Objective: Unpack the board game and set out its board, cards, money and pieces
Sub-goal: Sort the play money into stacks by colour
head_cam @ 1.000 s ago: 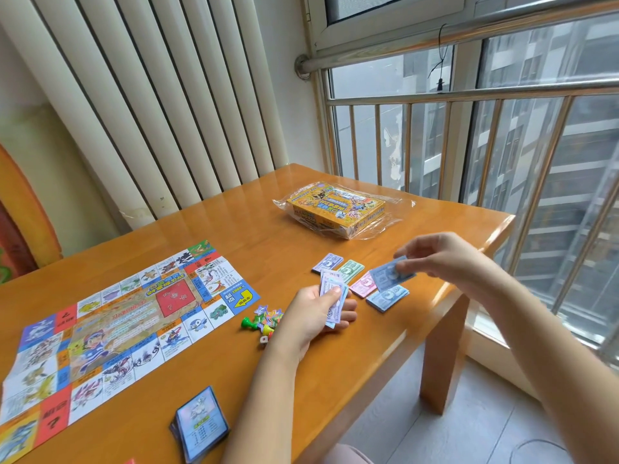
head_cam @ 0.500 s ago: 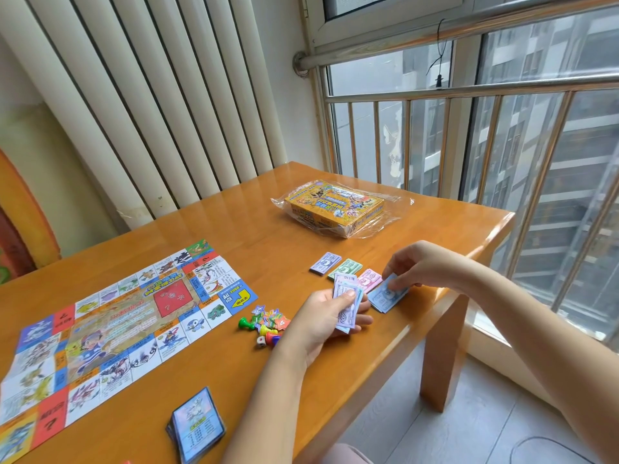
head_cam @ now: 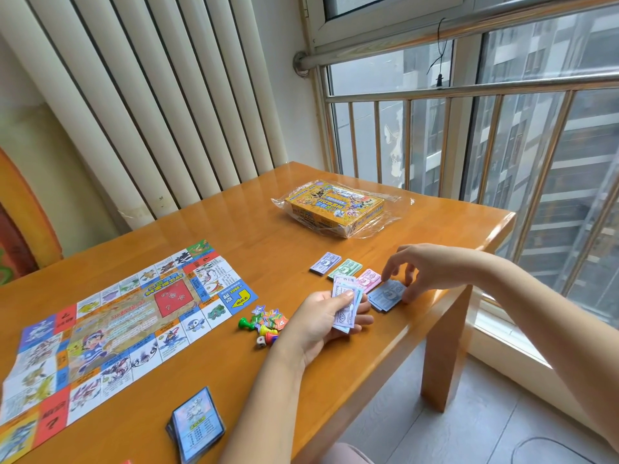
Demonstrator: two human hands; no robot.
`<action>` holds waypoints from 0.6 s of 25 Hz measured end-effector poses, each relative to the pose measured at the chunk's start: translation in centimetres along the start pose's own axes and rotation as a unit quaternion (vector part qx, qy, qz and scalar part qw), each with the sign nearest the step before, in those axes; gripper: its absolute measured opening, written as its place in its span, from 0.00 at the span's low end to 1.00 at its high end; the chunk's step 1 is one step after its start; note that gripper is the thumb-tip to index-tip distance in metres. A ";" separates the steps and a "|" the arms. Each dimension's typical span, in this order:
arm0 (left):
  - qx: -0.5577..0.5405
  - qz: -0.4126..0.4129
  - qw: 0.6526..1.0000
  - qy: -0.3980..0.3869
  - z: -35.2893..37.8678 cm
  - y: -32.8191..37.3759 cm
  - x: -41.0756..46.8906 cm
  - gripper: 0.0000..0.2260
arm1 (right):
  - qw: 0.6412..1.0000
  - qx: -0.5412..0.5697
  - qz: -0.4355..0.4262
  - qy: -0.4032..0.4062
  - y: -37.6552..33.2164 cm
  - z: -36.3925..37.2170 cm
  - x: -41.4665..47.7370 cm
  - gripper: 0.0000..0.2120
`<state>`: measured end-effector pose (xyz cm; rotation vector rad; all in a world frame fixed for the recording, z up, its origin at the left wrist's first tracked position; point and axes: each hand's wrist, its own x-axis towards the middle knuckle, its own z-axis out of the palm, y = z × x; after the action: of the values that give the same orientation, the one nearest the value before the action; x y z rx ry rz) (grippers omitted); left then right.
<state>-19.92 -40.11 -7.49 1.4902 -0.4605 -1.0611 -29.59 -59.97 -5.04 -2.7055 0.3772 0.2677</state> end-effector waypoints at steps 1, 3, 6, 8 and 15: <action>-0.004 -0.001 1.000 0.000 0.0 0.0 0.0 0.09 | 1.000 -0.006 -0.002 -0.011 -0.1 -0.2 0.1 0.20; -0.013 -0.001 1.000 -0.001 0.1 0.0 0.0 0.10 | 0.999 -0.019 -0.010 -0.028 -0.4 -0.5 0.2 0.21; -0.020 0.000 1.000 0.000 0.2 0.0 0.0 0.09 | 0.999 -0.030 -0.021 -0.039 -0.8 -0.7 0.3 0.21; -0.026 -0.002 1.000 0.000 0.3 0.0 -0.1 0.09 | 0.998 -0.035 -0.026 -0.041 -1.0 -0.6 0.4 0.21; -0.054 -0.015 0.998 -0.003 0.3 0.3 -0.3 0.10 | 0.997 -0.053 -0.034 -0.032 -1.8 -0.2 0.3 0.21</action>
<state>-20.23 -40.10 -7.08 1.4020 -0.3806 -1.0970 -28.70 -58.47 -4.31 -2.7989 0.2574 0.3636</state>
